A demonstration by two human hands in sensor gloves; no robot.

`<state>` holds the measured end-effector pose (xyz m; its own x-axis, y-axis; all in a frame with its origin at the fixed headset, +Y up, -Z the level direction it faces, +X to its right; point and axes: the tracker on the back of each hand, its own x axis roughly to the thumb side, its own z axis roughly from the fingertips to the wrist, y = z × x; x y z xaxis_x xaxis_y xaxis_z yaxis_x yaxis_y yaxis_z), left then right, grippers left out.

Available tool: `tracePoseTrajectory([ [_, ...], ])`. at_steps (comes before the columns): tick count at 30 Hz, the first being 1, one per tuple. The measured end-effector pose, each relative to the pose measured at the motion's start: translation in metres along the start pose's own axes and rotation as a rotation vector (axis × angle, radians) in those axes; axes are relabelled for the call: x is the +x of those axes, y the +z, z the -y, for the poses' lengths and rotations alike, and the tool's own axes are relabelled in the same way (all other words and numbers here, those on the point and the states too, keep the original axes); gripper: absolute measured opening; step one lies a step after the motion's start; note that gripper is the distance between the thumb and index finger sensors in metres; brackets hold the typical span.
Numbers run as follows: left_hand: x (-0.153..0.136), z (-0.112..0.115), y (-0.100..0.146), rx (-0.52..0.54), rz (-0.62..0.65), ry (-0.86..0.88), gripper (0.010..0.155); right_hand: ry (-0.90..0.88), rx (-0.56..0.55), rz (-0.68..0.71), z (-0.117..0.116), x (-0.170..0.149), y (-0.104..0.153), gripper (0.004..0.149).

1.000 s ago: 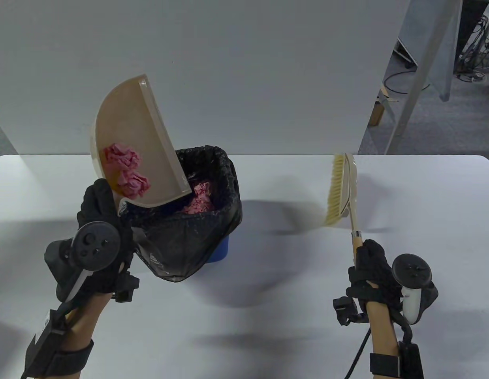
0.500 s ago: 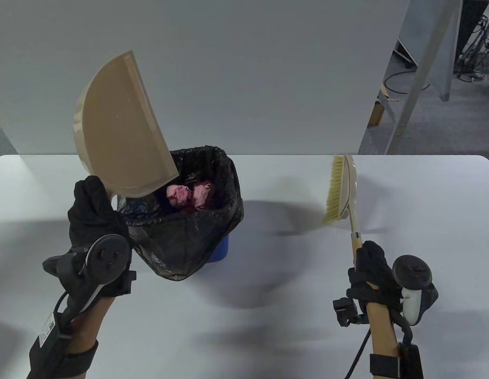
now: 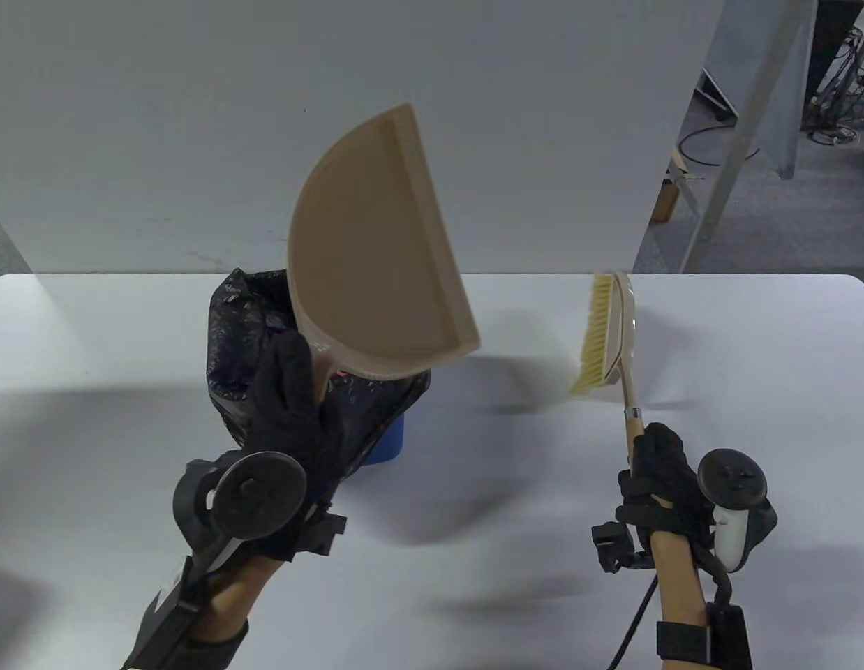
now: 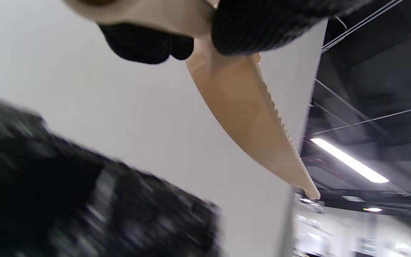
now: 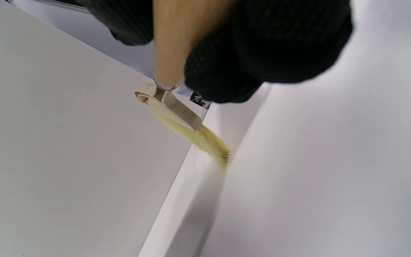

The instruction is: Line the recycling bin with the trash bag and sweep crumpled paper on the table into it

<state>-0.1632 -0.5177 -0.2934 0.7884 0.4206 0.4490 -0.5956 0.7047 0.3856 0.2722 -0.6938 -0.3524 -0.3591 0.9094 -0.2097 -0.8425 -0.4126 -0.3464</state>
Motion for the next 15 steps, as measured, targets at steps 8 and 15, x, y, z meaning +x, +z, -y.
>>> tracePoseTrajectory([
  [8, 0.029, 0.103, -0.007, -0.336, -0.071, 0.39, 0.08, -0.081, -0.11, 0.018, 0.013, 0.001, 0.006, 0.054],
  [15, 0.019, 0.188, -0.023, -0.479, -0.288, 0.291, 0.081, -0.129, -0.182, -0.035, 0.027, -0.006, 0.003, 0.056],
])
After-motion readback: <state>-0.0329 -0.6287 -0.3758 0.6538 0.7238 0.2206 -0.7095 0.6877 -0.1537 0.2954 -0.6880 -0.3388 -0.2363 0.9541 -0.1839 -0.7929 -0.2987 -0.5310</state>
